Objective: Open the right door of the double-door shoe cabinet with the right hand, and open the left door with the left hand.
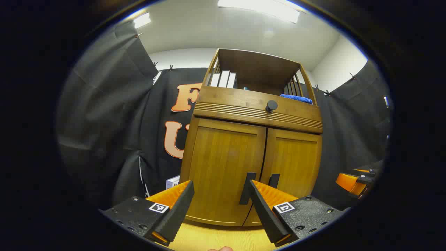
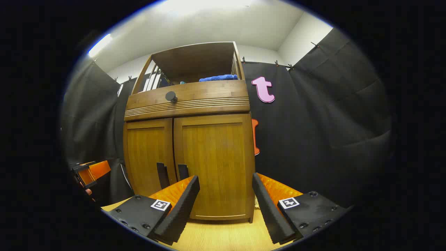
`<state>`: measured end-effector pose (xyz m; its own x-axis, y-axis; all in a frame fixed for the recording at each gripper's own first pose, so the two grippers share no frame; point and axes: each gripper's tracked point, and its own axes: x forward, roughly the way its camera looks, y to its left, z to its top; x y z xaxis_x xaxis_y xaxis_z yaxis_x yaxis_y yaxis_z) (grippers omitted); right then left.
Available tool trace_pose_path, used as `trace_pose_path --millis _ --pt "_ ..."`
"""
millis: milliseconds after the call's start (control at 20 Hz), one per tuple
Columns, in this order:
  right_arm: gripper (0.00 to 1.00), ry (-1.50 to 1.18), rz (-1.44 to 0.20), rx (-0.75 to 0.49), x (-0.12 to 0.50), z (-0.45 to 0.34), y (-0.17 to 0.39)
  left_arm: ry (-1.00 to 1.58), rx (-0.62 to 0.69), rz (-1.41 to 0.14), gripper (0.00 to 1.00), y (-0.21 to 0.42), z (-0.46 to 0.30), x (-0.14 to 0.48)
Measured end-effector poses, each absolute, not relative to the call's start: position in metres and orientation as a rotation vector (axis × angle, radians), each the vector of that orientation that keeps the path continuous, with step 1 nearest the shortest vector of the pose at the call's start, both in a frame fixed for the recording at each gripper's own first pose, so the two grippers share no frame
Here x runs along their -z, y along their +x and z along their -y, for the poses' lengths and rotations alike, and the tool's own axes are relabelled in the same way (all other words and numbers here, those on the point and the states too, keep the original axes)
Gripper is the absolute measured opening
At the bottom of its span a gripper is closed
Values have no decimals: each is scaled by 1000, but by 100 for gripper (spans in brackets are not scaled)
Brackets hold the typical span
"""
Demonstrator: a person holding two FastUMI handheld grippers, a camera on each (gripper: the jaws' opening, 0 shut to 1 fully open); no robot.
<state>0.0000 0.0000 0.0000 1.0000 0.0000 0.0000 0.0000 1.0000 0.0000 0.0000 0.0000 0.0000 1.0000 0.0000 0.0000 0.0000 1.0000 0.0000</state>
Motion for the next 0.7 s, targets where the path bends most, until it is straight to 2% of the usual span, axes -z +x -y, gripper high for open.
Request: trace_pose_path --millis 50,150,200,250,700 --pt "94 -1 0 -2 0 -1 1 1 -1 0 94 0 -1 0" --pt "94 -1 1 -3 0 -2 2 2 -5 -2 94 1 -2 0" --pt "97 0 1 -4 0 -1 1 4 -7 -5 91 1 -3 2" --pt "94 -1 1 -4 0 -1 1 3 -10 -5 94 1 -4 2" --pt "94 -3 -3 -4 0 0 4 -2 -14 -7 94 3 -4 3"
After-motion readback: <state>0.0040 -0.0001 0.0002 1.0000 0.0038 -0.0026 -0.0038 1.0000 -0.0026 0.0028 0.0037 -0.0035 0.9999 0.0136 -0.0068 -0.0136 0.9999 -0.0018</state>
